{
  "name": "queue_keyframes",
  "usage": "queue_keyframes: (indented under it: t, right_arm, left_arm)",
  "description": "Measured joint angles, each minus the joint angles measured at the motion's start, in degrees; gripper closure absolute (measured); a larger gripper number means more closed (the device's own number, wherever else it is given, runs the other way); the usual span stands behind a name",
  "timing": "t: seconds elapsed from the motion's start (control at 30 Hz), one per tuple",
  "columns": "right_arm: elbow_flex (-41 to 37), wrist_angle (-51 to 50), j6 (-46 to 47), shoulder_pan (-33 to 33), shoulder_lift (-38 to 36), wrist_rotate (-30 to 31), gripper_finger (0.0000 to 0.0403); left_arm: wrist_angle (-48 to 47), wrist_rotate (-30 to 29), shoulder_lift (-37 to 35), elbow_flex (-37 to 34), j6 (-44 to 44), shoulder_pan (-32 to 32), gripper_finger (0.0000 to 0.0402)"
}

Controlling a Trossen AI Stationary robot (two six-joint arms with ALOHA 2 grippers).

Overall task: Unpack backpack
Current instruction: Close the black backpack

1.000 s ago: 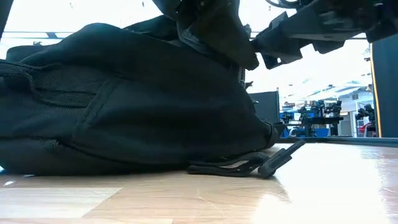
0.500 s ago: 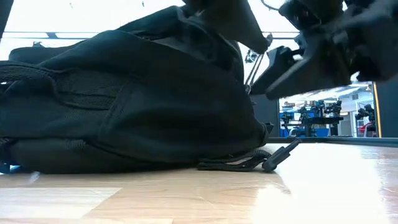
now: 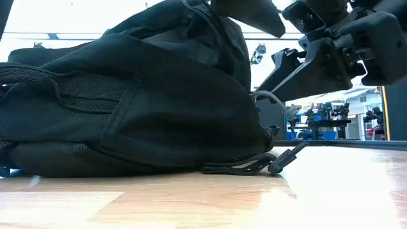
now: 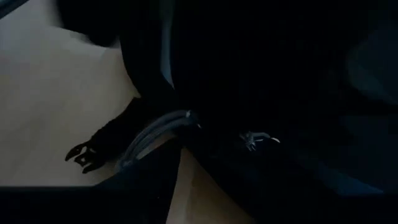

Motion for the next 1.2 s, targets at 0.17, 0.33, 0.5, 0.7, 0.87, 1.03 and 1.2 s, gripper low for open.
queue_keyframes:
  t: [0.17, 0.33, 0.5, 0.7, 0.87, 1.03, 1.2]
  right_arm:
    - [0.0, 0.0, 0.0, -0.1, 0.0, 0.1, 0.02]
    - [0.0, -1.6, 1.1, -0.4, 0.0, 1.8, 0.0192]
    - [0.0, -3.1, 1.5, -1.0, 0.0, 1.9, 0.0188]
    - [0.0, -8.1, 2.3, -1.3, 0.0, 3.7, 0.0196]
    - [0.0, -8.6, 3.1, -1.9, 0.0, 3.9, 0.0205]
    - [0.0, -8.6, 4.5, -2.2, 0.0, 3.8, 0.0203]
    - [0.0, -8.6, 5.5, -2.9, 0.0, 3.8, 0.0197]
  left_arm:
    - [4.5, 5.8, 2.8, 0.0, 4.6, -0.1, 0.0387]
    - [6.7, 4.5, 4.5, -0.1, 7.2, -0.7, 0.0335]
    - [4.7, 2.1, 5.4, -0.3, 8.4, -0.9, 0.027]
    - [-0.7, -5.1, 5.2, 3.2, 9.7, -2.5, 0.0223]
    - [-11.2, -12.0, 4.7, 11.8, 10.0, -4.4, 0.0218]
    - [-16.9, -16.1, 4.8, 18.3, 10.5, -6.1, 0.0218]
    - [-12.6, -11.9, 7.5, 18.6, 14.2, -6.4, 0.0218]
